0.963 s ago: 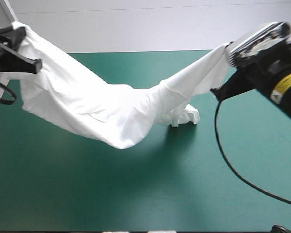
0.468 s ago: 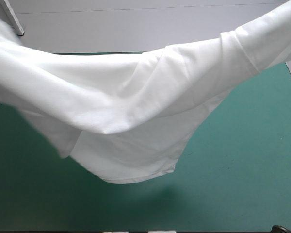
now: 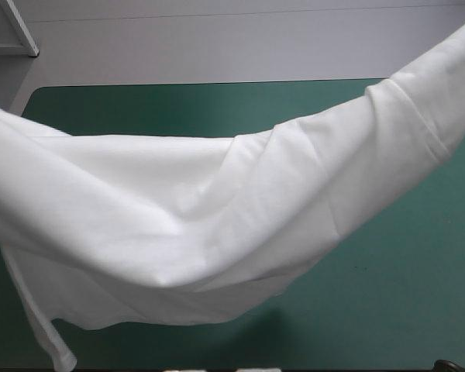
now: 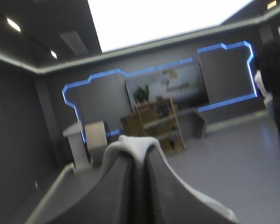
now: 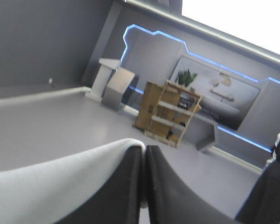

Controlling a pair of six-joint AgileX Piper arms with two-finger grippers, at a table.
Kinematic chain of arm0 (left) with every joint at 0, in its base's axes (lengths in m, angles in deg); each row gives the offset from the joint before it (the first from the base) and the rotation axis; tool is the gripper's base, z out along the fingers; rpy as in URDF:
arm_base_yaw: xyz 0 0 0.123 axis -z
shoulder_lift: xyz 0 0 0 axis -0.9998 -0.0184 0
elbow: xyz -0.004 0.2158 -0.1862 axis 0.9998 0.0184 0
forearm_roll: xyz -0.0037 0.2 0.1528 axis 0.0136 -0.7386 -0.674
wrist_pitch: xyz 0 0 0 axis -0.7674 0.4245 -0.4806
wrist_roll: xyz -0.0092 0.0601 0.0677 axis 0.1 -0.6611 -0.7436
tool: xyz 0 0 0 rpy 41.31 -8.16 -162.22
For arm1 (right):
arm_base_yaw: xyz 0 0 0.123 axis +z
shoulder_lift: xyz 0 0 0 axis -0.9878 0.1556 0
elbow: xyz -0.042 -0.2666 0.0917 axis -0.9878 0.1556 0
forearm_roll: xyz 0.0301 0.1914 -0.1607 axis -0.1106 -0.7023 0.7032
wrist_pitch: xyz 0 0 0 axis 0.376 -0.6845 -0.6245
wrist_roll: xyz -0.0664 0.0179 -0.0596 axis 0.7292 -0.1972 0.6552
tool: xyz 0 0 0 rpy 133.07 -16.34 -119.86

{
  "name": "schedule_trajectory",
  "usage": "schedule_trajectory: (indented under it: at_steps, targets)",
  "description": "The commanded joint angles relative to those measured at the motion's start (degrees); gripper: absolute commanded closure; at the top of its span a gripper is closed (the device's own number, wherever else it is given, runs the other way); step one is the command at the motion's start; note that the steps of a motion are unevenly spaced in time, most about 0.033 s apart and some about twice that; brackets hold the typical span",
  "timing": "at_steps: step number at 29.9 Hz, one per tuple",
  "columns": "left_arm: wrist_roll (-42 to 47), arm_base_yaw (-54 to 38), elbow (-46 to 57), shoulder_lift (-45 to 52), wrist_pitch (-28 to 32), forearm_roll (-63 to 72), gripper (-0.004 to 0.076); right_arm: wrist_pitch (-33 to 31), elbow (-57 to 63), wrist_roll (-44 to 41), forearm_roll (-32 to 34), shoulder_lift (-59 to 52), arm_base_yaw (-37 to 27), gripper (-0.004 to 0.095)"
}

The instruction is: Fold the cloth

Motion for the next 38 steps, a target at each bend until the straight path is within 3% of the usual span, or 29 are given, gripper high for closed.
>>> schedule_trajectory:
  at_steps: [1,4,8,11,13,17,20,22,34,38]
  targets:
    - [0.78,0.00,8.38,-2.77,2.90,-0.59,0.0705,-2.95,-0.60,0.20,6.18,3.53,-0.27,0.0922]
    - [0.78,0.00,16.94,-4.76,2.19,-2.36,0.0705,-7.39,1.14,-1.09,9.67,6.80,-0.27,0.0922]
    - [0.24,0.00,27.21,-8.61,2.77,-2.25,0.0705,-5.81,7.73,-2.20,9.67,9.20,-0.67,0.0922]
    - [-0.90,0.00,32.09,-12.81,4.28,-1.88,0.0705,-3.65,13.26,-3.22,8.64,11.43,-4.82,0.0922]
    - [-0.90,0.00,33.94,-16.01,5.48,-1.79,0.0705,0.69,17.60,-3.53,3.41,13.58,-11.17,0.0926]
    - [-2.07,0.00,34.25,-22.22,8.55,0.28,0.0705,12.28,23.43,0.10,-16.65,18.88,-26.66,0.0926]
    - [-3.25,0.00,34.25,-27.20,11.23,1.52,0.0705,15.06,23.44,6.33,-33.89,25.15,-35.42,0.0926]
    - [-3.36,0.00,34.25,-30.69,12.06,2.35,0.0705,15.57,23.34,8.08,-38.67,29.32,-38.67,0.0925]
    - [-6.31,0.00,34.25,-44.56,10.65,6.97,0.0705,15.93,23.34,10.18,-43.40,45.25,-40.92,0.0905]
    - [-5.46,0.00,34.25,-45.12,9.29,6.86,0.0690,15.57,23.34,10.18,-43.40,45.75,-40.92,0.0673]
